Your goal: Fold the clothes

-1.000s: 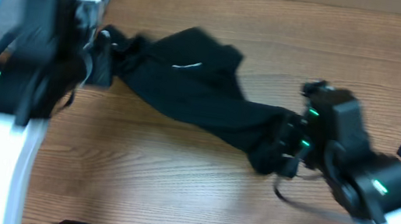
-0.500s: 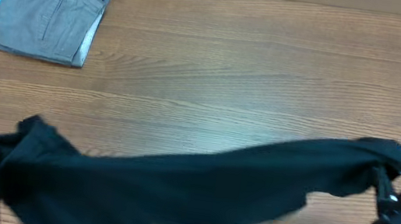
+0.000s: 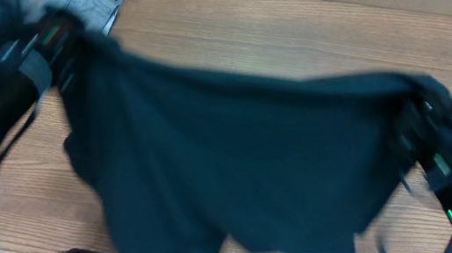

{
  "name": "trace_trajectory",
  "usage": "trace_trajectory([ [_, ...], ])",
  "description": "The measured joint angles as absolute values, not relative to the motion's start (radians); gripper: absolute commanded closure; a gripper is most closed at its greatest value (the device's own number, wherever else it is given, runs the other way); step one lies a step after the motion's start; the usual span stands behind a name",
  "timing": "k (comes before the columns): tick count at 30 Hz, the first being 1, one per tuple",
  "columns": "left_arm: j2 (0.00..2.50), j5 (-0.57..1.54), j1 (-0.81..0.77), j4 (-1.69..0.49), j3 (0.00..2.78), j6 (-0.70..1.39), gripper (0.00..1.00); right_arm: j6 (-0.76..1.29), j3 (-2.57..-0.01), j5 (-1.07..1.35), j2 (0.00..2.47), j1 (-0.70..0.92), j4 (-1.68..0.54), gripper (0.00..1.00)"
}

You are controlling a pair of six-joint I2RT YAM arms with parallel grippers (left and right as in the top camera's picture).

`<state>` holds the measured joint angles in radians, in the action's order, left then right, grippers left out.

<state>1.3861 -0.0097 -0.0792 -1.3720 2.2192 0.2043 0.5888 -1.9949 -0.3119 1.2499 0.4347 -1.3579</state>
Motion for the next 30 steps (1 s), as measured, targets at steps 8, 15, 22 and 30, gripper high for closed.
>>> trace_trajectory([
  [8,1.865,-0.012,-0.079,-1.204,2.201,0.206,0.0,0.567,-1.99,-0.277,1.71,0.253,-1.167,0.0],
  [15,2.14,-0.012,-0.079,-1.246,2.197,0.207,0.0,0.501,-1.969,-0.186,1.967,0.11,-1.274,0.0],
  [22,2.106,-0.012,-0.084,-1.43,2.188,0.212,0.0,0.505,-1.968,-0.157,1.867,0.08,-1.442,0.0],
  [30,1.792,-0.012,-0.136,-1.656,2.189,0.261,0.0,0.575,-1.969,-0.131,1.621,0.081,-1.615,0.0],
])
